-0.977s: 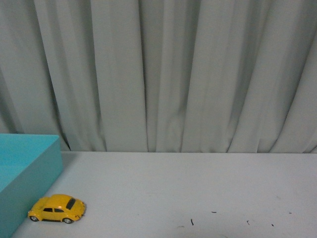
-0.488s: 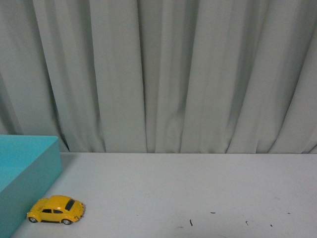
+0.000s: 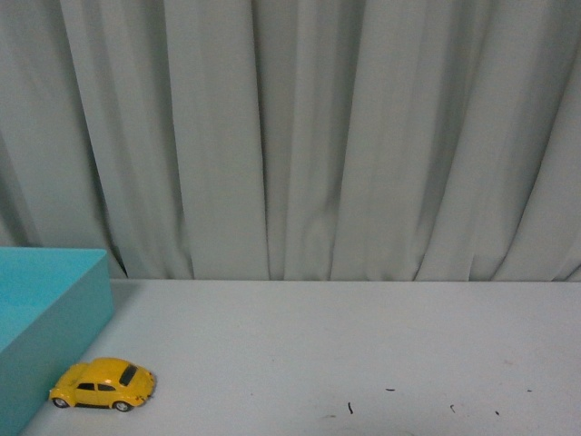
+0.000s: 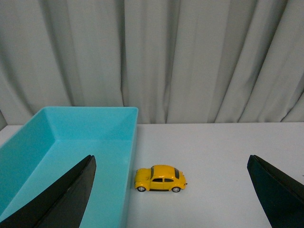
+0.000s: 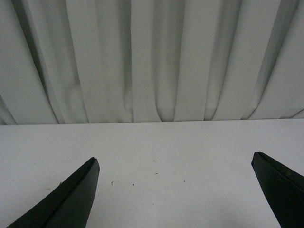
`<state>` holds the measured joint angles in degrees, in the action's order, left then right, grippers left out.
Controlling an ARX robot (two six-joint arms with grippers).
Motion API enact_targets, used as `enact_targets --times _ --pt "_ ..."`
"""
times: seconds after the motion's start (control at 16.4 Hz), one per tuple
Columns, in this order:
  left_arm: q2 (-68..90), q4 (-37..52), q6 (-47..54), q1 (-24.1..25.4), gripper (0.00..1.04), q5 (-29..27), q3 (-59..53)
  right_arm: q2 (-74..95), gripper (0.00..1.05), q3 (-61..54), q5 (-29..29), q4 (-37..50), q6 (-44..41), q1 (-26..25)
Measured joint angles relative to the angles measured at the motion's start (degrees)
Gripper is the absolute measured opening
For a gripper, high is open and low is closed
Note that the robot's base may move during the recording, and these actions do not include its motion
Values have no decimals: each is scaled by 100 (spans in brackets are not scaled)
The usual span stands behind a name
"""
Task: Wind up and store yellow beetle toy
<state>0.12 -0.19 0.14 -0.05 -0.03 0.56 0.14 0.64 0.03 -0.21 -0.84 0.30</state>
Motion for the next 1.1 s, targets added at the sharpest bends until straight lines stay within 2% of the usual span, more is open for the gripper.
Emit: enact_targets --times 0.31,0.37,0.43,0.49,0.55,0.73,0.92,1.1 --pt "0 0 0 0 98 0 0 0 98 0 0 0 0 2" --pt "55 -256 -83 33 98 85 59 0 98 0 0 0 0 2" --pt "616 -1355 -468 260 98 590 505 0 98 0 2 -2 2 0" --pt "1543 -2011 -955 481 98 957 1029 0 98 0 -17 7 0 0" --pt "1987 -1895 -1386 568 98 1292 1263 0 98 0 -4 0 0 2" --pt "3414 -262 -1381 640 98 1663 1696 0 98 0 -4 4 0 2" --pt "5807 1314 -496 686 98 1869 2371 2 98 0 -2 0 0 2" --pt "7082 1550 365 669 98 1985 3342 0 98 0 0 0 0 0"
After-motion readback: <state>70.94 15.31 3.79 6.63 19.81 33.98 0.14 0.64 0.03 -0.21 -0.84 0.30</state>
